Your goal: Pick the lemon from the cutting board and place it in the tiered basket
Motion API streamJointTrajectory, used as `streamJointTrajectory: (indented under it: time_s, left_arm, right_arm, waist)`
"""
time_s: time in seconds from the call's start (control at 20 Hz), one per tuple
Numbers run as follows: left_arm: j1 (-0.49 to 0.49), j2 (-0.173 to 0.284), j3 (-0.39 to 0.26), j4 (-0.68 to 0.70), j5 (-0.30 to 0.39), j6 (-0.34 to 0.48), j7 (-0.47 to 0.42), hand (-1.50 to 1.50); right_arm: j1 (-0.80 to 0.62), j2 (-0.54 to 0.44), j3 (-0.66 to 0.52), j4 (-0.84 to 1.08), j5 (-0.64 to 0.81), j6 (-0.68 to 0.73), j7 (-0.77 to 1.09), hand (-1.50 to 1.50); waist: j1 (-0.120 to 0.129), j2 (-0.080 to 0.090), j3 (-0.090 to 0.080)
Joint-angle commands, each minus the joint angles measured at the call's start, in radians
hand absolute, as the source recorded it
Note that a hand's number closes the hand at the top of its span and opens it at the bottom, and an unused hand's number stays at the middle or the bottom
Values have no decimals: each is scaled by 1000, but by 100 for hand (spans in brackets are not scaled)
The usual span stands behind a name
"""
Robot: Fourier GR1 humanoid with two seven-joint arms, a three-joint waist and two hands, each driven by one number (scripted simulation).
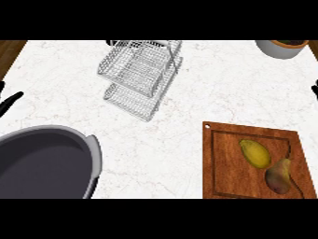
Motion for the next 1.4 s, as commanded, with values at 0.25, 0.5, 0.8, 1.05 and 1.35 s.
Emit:
streamJointTrajectory:
  time_s: [0.25, 0.5, 0.8, 1.05, 1.35]
  left_arm:
    - [6, -65, -124, 42, 9, -33, 137, 0]
    - [38, -125, -192, 18, -6, -10, 213, 0]
    - [-65, -209, -203, 63, -63, 31, 265, 0]
    - [-14, -149, -150, 38, -20, -14, 263, 0]
    - [-31, -137, -148, 5, -25, -10, 301, 0]
  right_arm:
    - [-52, 94, 350, -219, -169, 433, -164, 150]
    - [91, 229, 234, 52, 48, 23, -104, -150]
    - [72, 52, 163, 5, 186, 106, -233, -150]
    - [102, -209, 123, -224, 379, 103, -28, -150]
    - [106, -437, 224, -367, 492, 353, 180, -150]
  waist:
    - [-9, 16, -9]
    - [-23, 13, -9]
    - [-36, 11, -11]
    - [-58, 1, -16]
    - [-42, 3, -17]
